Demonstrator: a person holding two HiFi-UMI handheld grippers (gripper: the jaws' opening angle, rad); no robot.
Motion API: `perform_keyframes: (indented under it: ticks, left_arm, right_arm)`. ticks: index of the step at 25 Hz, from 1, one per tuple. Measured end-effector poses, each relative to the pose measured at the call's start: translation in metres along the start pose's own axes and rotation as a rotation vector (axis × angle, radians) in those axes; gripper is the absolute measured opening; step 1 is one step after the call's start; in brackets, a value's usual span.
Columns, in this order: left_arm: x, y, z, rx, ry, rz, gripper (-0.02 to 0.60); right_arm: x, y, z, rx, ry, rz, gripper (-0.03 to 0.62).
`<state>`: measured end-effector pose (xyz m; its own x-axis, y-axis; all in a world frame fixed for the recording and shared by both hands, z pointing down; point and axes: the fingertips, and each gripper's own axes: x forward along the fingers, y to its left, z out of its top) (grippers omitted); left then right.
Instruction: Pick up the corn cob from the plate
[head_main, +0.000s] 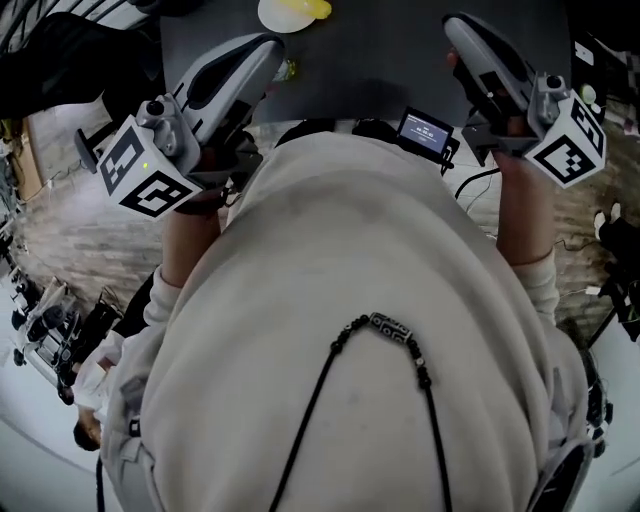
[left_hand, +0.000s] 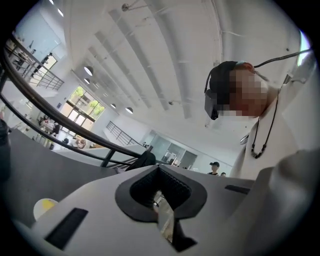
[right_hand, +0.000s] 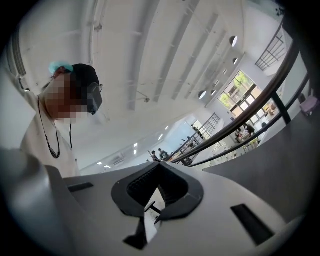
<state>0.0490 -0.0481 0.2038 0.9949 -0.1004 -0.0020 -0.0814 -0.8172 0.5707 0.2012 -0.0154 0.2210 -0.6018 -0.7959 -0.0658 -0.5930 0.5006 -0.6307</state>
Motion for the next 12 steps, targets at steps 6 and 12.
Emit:
perform_keyframes:
  ticks: [6, 12]
  left_arm:
    - [0.016, -0.01, 0.009, 0.051, 0.014, -0.137, 0.002]
    - [-0.024, 0.008, 0.017, 0.04, 0.024, -0.215, 0.002]
  right_arm:
    - [-0.023, 0.0, 0.015, -0.059, -0.06, -0.112, 0.015]
    - [0.023, 0.016, 0.018, -0.1, -0.067, -0.13, 0.015]
